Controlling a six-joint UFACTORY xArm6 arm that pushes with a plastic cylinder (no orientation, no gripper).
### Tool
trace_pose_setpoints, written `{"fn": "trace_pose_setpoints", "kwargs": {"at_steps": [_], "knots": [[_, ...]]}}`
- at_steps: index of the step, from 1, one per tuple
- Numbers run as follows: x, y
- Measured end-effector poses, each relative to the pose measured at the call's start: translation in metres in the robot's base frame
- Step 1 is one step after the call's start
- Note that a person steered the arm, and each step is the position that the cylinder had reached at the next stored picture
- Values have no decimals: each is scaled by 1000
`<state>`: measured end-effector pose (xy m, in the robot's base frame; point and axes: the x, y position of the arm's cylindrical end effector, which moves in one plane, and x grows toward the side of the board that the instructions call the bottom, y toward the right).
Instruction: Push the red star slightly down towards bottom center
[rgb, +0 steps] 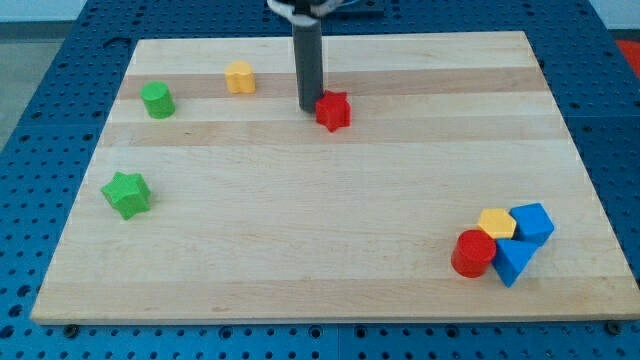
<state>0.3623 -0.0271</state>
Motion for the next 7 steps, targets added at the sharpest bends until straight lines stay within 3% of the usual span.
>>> {"fn": "trace_pose_setpoints", "kwargs": {"at_steps": [1,2,3,4,6,7], "knots": [[38,4],[22,-9],[-25,-16],[-35,30],[7,177],[-9,183]]}}
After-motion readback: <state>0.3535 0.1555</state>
